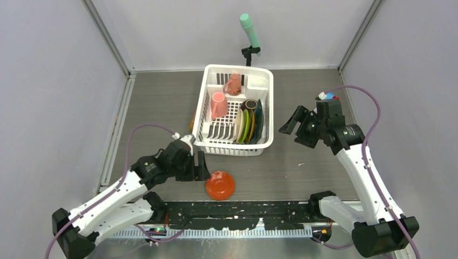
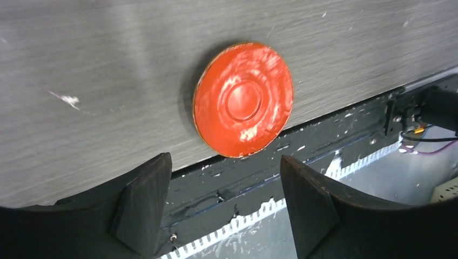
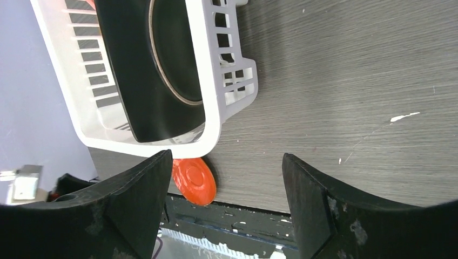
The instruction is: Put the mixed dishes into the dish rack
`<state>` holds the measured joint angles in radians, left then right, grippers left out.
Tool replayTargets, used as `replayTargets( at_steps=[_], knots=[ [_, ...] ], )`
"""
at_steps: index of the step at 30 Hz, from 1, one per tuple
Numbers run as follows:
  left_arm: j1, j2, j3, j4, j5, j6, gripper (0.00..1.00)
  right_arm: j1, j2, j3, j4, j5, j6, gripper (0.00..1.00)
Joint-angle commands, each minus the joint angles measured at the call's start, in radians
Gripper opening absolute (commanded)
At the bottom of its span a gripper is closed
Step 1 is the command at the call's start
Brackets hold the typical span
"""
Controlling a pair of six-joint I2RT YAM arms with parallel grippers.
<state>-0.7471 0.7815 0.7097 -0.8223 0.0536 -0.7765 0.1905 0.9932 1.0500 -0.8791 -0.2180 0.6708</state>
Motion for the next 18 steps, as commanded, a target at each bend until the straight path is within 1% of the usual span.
replayTargets(
  at_steps=[1,4,6,8,10,12,15,18],
  knots=[
    [-0.088,0.008,-0.099,0.159,-0.104,-0.233,0.73,0.0,-0.027,0.0,-0.006,-0.004,-0.008,0.8],
    [-0.131,0.022,-0.164,0.192,-0.181,-0.286,0.68,0.0,-0.048,-0.003,-0.006,-0.007,-0.007,0.79],
    [-0.146,0.029,-0.205,0.22,-0.207,-0.309,0.66,0.0,-0.058,-0.005,-0.009,-0.005,-0.008,0.79],
    [-0.147,0.035,-0.25,0.288,-0.197,-0.324,0.61,-0.001,-0.063,-0.004,-0.013,-0.003,-0.014,0.79],
    [-0.147,0.041,-0.303,0.379,-0.166,-0.337,0.58,0.0,-0.063,0.001,-0.015,-0.012,-0.016,0.79],
    [-0.147,0.048,-0.33,0.412,-0.163,-0.352,0.55,0.0,-0.062,0.013,-0.017,-0.019,-0.014,0.79],
    [-0.147,0.061,-0.349,0.417,-0.173,-0.357,0.53,-0.001,-0.068,0.023,-0.018,-0.021,-0.009,0.79],
    [-0.147,0.082,-0.39,0.489,-0.145,-0.375,0.48,0.0,-0.072,0.028,-0.018,-0.022,-0.009,0.79]
  ],
)
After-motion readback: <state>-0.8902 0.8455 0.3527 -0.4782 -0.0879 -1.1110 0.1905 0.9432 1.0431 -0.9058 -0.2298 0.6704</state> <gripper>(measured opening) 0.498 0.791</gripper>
